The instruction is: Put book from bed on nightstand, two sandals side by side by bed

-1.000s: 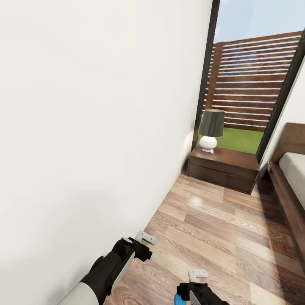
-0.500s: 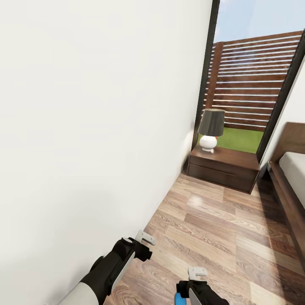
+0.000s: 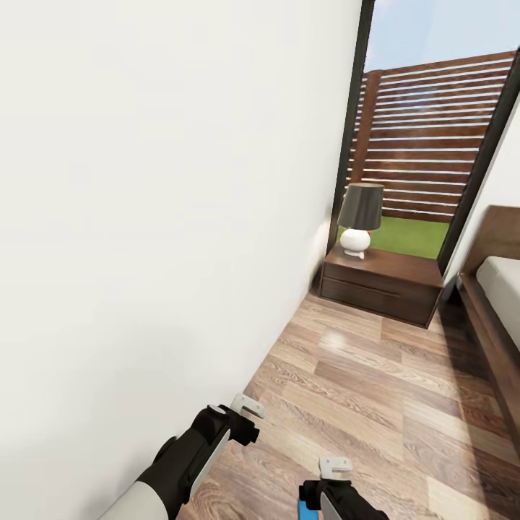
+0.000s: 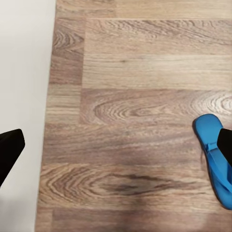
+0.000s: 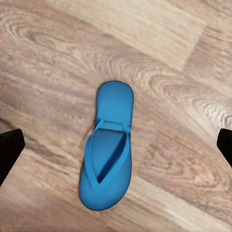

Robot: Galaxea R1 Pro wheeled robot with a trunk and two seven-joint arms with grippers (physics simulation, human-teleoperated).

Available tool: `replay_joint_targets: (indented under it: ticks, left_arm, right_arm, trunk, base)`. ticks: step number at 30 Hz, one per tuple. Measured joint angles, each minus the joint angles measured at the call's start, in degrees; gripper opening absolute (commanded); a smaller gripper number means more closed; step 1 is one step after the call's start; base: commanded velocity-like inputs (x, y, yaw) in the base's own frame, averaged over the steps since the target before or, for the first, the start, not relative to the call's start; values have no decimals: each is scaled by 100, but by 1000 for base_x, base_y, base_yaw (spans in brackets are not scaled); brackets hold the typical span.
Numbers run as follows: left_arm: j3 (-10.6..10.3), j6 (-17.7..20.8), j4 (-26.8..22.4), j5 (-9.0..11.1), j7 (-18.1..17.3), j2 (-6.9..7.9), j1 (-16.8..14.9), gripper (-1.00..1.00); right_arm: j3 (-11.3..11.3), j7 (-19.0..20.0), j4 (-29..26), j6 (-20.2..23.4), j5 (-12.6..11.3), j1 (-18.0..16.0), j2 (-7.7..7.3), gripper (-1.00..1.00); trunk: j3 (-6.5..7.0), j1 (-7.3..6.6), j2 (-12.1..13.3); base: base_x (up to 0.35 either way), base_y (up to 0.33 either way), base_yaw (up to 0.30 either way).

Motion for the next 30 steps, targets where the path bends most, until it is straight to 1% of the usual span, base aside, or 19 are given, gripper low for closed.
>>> replay_joint_targets:
  ticks: [1, 11, 28, 30]
  left_arm:
    - [0, 0, 0, 0, 0, 0, 0, 100]
    - [0, 0, 0, 0, 0, 0, 1, 100]
    - [-1, 0, 0, 0, 0, 0, 0, 100]
    - [-2, 0, 0, 0, 0, 0, 0, 100]
  right_arm:
    - [0, 2, 1, 0, 0, 0, 1, 100]
    - [0, 7, 4, 0, 0, 0, 8, 100]
    - [0, 9, -3, -1, -9, 0, 21, 100]
    - [0, 10, -4, 0, -45, 0, 23, 100]
  trunk:
    - [0, 0, 0]
    - [-179, 219, -400]
    - [-556, 264, -424]
    - [-557, 264, -424]
  base:
    - [0, 0, 0]
    - [0, 0, 0]
    - [0, 0, 0]
    - [0, 0, 0]
